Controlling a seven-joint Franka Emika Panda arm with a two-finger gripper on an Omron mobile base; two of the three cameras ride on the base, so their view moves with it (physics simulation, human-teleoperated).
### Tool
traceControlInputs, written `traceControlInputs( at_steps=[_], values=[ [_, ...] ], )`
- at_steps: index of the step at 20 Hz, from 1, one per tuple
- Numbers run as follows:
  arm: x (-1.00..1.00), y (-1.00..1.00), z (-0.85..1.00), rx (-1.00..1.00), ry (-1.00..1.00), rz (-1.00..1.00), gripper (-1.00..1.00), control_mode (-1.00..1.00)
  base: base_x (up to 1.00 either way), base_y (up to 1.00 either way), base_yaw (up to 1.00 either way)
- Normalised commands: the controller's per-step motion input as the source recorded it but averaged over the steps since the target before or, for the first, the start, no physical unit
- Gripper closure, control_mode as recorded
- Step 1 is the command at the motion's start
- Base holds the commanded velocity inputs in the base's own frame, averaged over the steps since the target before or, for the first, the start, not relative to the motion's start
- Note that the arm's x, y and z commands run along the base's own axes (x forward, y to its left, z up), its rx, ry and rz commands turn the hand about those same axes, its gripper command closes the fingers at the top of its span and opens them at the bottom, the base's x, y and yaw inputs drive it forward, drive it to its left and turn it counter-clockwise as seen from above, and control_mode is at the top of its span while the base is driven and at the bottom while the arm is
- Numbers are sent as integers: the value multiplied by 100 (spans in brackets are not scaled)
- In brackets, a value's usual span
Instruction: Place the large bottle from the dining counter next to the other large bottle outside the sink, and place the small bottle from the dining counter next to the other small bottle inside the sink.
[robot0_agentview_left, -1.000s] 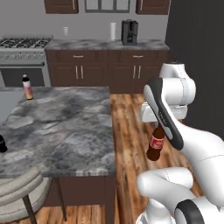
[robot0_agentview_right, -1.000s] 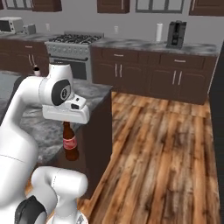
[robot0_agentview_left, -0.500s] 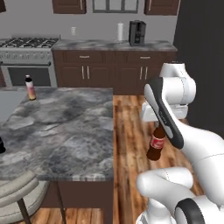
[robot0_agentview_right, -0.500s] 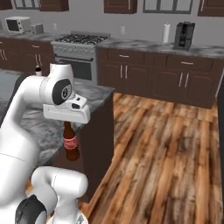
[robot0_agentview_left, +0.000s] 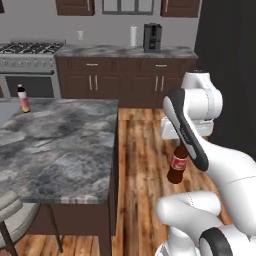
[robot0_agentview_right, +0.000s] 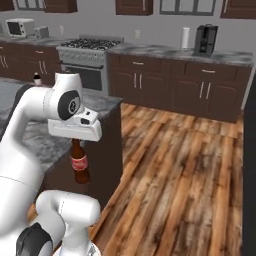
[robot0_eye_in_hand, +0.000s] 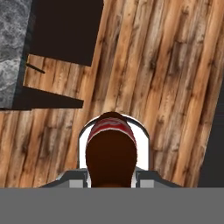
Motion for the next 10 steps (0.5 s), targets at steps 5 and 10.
traceControlInputs(
  at_steps=[5,10],
  values=[
    [0,0,0,0,0,0,100,100,15,-57,0],
    [0,0,0,0,0,0,100,100,32,-37,1]
  ],
)
